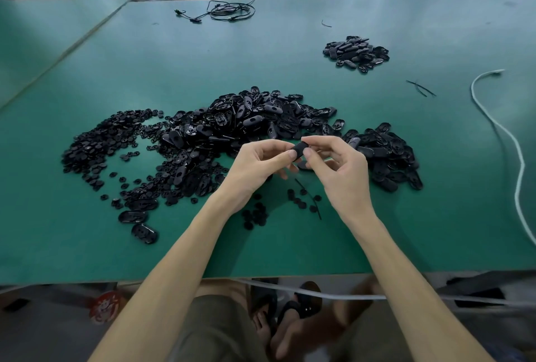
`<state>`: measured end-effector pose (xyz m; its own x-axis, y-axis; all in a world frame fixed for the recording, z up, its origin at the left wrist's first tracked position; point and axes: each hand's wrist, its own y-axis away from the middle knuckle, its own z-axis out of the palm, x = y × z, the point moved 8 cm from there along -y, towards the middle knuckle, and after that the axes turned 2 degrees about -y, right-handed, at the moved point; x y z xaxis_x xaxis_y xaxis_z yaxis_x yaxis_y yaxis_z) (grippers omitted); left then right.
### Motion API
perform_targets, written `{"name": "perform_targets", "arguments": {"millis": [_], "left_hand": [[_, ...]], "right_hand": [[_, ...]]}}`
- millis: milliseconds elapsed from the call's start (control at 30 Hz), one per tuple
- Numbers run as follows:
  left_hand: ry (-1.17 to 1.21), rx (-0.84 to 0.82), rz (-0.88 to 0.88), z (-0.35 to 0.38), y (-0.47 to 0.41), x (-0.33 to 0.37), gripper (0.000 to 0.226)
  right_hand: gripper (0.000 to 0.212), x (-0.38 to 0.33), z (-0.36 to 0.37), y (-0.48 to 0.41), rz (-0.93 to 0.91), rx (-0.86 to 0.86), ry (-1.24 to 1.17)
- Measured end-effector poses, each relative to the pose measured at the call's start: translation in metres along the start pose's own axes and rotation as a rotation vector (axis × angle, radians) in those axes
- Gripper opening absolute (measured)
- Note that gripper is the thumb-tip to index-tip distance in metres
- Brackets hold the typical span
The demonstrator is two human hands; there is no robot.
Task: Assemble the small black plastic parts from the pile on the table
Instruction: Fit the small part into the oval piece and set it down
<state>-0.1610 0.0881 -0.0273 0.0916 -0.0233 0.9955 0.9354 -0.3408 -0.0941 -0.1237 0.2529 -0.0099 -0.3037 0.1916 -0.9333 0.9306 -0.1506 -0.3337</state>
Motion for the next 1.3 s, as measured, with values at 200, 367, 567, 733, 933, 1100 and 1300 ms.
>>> {"name": "perform_targets", "arguments": {"millis": [200, 367, 567, 733, 933, 1100, 1300], "left_hand": [[-0.004, -0.013, -0.006, 0.0015, 0.0013, 0.0016, 0.011], [-0.030, -0.018, -0.015, 0.0013, 0.0020, 0.0018, 0.011], [-0.106, 0.025, -0.025, 0.0006, 0.0026, 0.0017, 0.009], [-0.175, 0.042, -0.033, 0.0012, 0.0043, 0.0051, 0.009], [-0.197, 0.058, -0.030, 0.0027, 0.0059, 0.0084, 0.009], [-0.223, 0.066, -0.039, 0.0017, 0.0056, 0.0083, 0.008], [-0.228, 0.078, -0.041, 0.0007, 0.0051, 0.0064, 0.008]], "right_hand": [[0.019, 0.0010, 0.0001, 0.0001, -0.004, -0.008, 0.002], [0.019, 0.0002, 0.0017, 0.0009, 0.000, -0.021, 0.010], [0.018, -0.0034, 0.0039, 0.0031, 0.001, -0.034, 0.037], [0.014, -0.0031, 0.0066, 0.0041, 0.012, -0.055, 0.050], [0.014, -0.0045, 0.0060, 0.0039, 0.014, -0.051, 0.051], [0.016, -0.0063, 0.0071, 0.0040, 0.012, -0.057, 0.060], [0.020, -0.0076, 0.0081, 0.0041, 0.008, -0.068, 0.057]]}}
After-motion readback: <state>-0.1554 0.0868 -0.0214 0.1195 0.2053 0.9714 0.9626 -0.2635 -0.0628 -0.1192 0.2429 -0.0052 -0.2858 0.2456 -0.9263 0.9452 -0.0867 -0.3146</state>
